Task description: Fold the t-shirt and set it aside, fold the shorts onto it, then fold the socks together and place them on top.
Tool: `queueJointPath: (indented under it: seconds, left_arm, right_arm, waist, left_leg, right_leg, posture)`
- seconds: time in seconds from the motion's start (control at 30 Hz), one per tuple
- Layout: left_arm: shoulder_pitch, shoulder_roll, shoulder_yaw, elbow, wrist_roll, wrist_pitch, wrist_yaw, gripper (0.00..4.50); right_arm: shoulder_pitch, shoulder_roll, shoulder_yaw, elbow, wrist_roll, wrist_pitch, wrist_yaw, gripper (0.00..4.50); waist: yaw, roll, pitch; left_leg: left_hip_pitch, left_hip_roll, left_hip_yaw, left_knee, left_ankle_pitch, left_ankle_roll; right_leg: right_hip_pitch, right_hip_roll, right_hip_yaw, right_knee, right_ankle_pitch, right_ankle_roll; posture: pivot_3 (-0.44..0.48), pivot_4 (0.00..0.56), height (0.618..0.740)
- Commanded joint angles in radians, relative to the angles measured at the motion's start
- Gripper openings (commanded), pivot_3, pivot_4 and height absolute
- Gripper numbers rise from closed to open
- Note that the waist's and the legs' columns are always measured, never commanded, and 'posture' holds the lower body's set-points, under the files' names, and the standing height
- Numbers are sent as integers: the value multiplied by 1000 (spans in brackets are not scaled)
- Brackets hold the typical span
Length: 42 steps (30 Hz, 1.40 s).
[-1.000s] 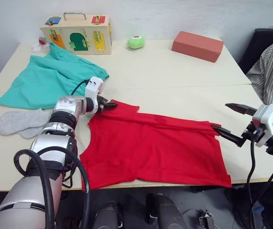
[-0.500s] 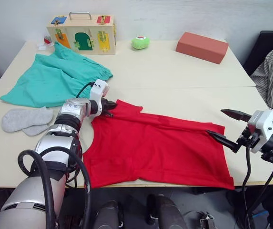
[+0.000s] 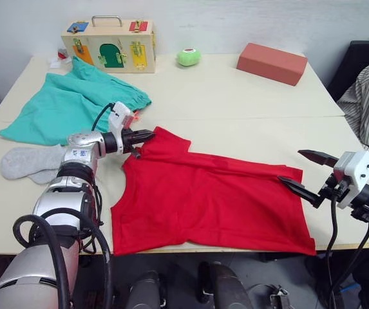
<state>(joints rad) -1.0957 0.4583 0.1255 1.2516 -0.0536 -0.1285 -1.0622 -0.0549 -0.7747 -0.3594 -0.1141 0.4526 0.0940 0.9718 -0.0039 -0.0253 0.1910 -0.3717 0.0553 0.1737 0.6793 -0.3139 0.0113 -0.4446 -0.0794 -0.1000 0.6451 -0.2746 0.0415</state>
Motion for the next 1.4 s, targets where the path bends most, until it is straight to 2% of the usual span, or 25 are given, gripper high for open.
queueJointPath:
  seconds: [0.03,0.33,0.6,0.83,1.17,1.4]
  left_arm:
    - [40,21,21,-69,-40,-142,-106,23]
    - [201,28,-17,-178,-48,-509,-298,23]
    - [269,62,-44,-199,-50,-672,-324,23]
    - [288,96,-46,-197,-66,-683,-337,23]
    - [283,133,-47,-203,-79,-591,-363,23]
    - [293,151,-98,-210,-34,-497,-354,23]
  right_arm:
    - [-3,4,-12,-11,14,-12,3,4500]
    - [47,7,-29,-24,27,4,-1,4500]
    - [88,7,-36,-45,39,13,-4,4500]
    - [106,2,-39,-33,42,6,5,4500]
    - [113,2,-35,-5,36,-5,19,4500]
    - [117,7,-29,15,29,-17,28,4500]
  waist:
    - [0,0,0]
    - [0,0,0]
    - [0,0,0]
    - [0,0,0]
    - [0,0,0]
    - [0,0,0]
  left_leg:
    - [0,0,0,0,0,0]
    - [-1,1,0,1,-1,1]
    - [-1,1,-1,1,-2,2]
    - [-1,2,-1,1,-3,2]
    - [-1,2,-1,2,-3,3]
    - [-1,3,-1,1,-3,2]
  right_leg:
    - [0,0,0,0,0,0]
    - [0,-1,-1,0,0,0]
    - [0,-2,-1,-1,0,0]
    - [0,-2,-1,-1,0,0]
    - [0,-1,-1,-1,0,0]
    - [0,-1,-1,-1,0,0]
  posture:
    - [0,150,740]
    - [0,150,740]
    - [0,150,740]
    - [0,150,740]
    - [0,150,740]
    - [0,150,740]
